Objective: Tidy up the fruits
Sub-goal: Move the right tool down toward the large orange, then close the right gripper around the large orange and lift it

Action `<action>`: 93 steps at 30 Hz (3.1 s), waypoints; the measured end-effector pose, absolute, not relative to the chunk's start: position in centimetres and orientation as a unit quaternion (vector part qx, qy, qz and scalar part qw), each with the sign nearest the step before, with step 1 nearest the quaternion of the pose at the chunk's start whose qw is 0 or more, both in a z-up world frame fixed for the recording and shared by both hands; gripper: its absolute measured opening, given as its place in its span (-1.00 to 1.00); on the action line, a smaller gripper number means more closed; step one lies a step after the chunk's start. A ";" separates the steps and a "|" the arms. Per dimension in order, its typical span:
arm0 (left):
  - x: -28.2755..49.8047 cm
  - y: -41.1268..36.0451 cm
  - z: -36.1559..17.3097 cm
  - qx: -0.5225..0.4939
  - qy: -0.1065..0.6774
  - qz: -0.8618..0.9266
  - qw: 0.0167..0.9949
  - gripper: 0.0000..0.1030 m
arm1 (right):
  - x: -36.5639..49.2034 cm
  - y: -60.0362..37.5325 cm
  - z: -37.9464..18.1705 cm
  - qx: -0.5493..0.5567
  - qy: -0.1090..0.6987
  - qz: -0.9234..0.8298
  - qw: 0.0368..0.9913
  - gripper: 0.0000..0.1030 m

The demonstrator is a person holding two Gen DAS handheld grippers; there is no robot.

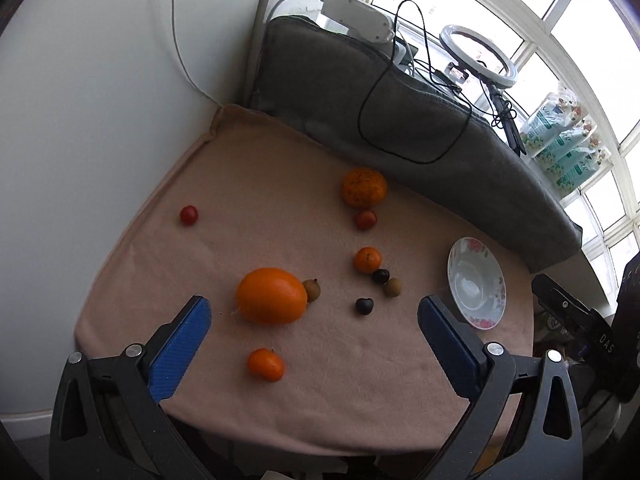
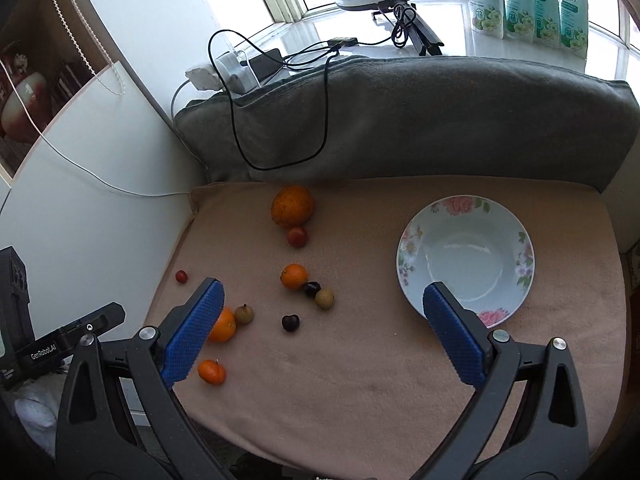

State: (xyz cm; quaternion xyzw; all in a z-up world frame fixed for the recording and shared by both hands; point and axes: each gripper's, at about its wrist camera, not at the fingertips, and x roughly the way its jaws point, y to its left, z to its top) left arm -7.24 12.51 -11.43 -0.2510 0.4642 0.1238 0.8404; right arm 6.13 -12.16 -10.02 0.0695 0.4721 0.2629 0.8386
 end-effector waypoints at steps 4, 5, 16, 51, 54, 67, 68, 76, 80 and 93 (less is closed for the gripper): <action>-7.9 13.9 -13.3 -0.275 0.471 0.128 0.828 0.97 | 6.5 -9.8 -11.9 0.068 0.491 0.291 0.819 0.94; -8.0 14.1 -13.7 -0.281 0.473 0.127 0.826 0.95 | 6.7 -9.2 -12.3 0.068 0.496 0.298 0.813 0.90; -8.2 16.7 -19.4 -0.359 0.496 0.079 0.787 0.60 | 7.1 -2.3 -18.1 0.086 0.572 0.362 0.731 0.70; -6.8 17.9 -25.8 -0.464 0.478 0.038 0.744 0.18 | 7.6 10.7 -24.3 -0.063 0.615 0.477 0.624 0.36; -6.8 18.0 -26.0 -0.465 0.479 0.039 0.744 0.17 | 7.5 11.2 -24.8 -0.066 0.616 0.483 0.620 0.36; -7.1 18.4 -26.6 -0.461 0.475 0.043 0.748 0.06 | 7.8 12.6 -25.5 -0.073 0.621 0.495 0.603 0.31; -7.1 18.4 -26.6 -0.461 0.473 0.043 0.749 0.06 | 7.9 12.6 -25.6 -0.071 0.624 0.496 0.600 0.31; -7.1 18.1 -25.7 -0.440 0.474 0.046 0.761 0.05 | 8.5 11.9 -25.2 -0.051 0.630 0.496 0.595 0.28; -6.8 17.9 -24.9 -0.427 0.473 0.046 0.769 0.05 | 8.6 11.6 -24.7 -0.042 0.624 0.496 0.602 0.28; -4.6 15.5 -22.2 -0.391 0.472 0.021 0.789 0.05 | 9.8 7.5 -22.0 -0.009 0.600 0.481 0.639 0.28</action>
